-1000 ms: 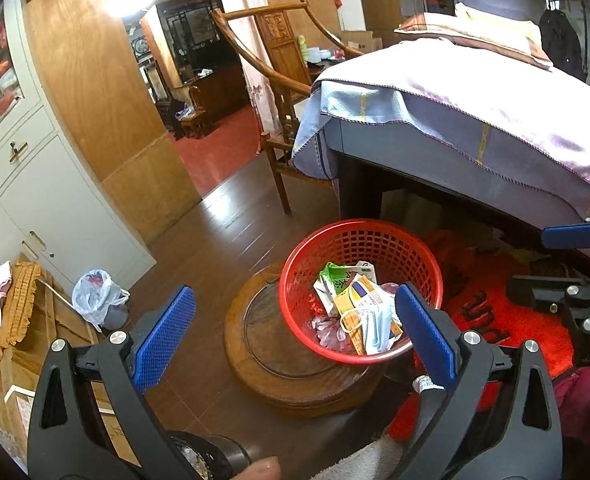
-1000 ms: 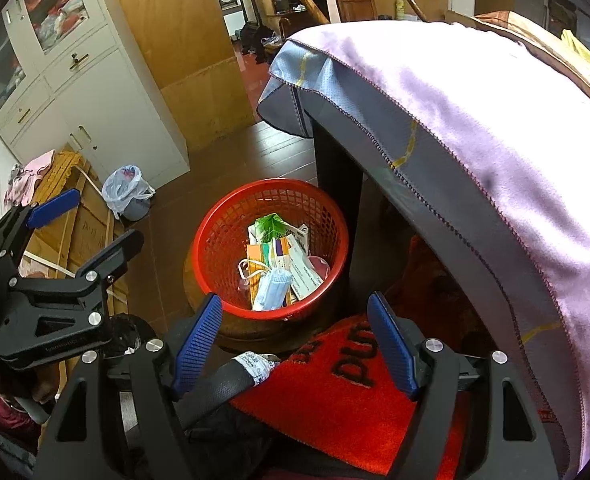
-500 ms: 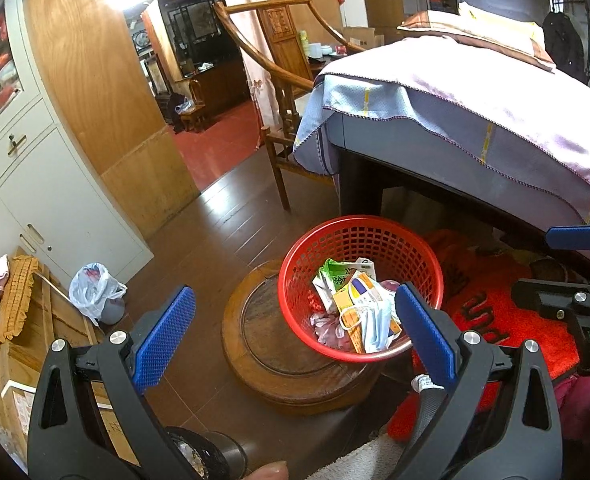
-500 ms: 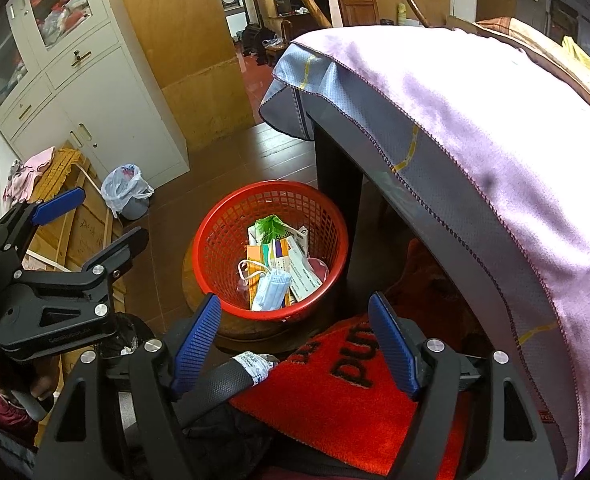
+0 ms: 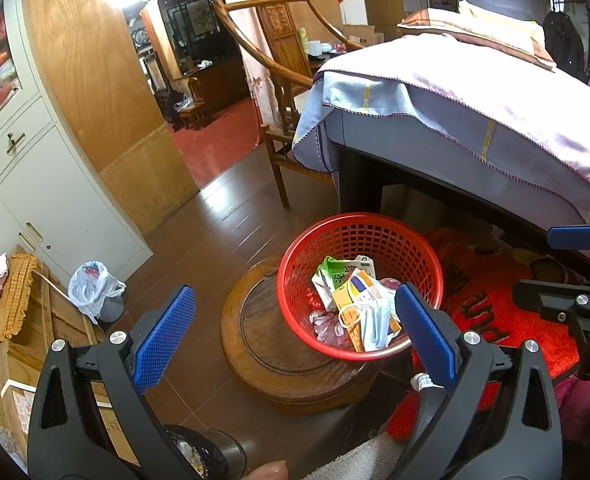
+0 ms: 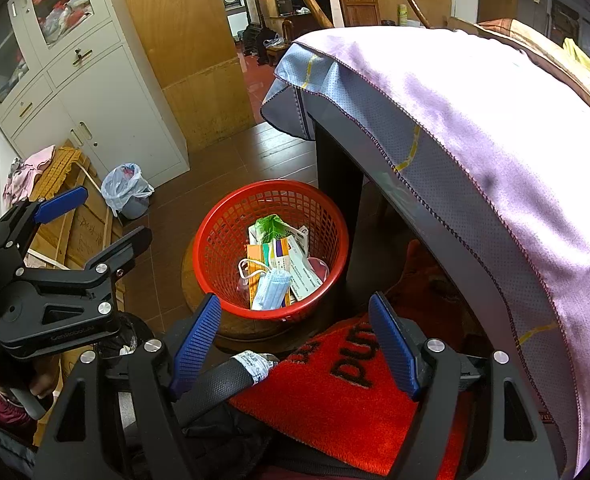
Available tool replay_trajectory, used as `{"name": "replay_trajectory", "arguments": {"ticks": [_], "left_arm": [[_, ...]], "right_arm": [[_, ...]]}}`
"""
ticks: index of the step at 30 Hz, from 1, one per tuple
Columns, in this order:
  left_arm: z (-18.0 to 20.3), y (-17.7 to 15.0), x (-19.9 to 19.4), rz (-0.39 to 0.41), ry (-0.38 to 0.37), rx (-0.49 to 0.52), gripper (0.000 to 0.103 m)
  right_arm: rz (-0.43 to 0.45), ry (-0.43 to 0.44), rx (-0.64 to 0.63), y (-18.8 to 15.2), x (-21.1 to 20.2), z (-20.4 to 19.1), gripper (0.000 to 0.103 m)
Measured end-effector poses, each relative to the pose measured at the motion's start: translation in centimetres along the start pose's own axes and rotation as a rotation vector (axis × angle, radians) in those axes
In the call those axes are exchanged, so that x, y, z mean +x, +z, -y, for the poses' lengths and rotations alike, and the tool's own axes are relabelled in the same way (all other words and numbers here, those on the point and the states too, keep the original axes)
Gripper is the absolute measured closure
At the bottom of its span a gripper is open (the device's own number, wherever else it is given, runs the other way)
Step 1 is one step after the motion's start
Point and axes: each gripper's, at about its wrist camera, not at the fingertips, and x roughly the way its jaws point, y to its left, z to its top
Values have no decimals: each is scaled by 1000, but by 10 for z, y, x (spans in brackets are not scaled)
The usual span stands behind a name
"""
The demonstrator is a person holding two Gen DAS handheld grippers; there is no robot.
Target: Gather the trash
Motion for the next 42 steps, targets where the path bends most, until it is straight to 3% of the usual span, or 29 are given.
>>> {"name": "replay_trajectory", "arguments": {"ticks": [37, 42], "left_arm": [[3, -4, 3, -7, -26, 3, 7], [9, -6, 0, 18, 0, 25, 7]], "right_arm": [[-2, 0, 0, 0, 0, -1, 27], [-2, 0, 0, 0, 0, 0, 27]]}}
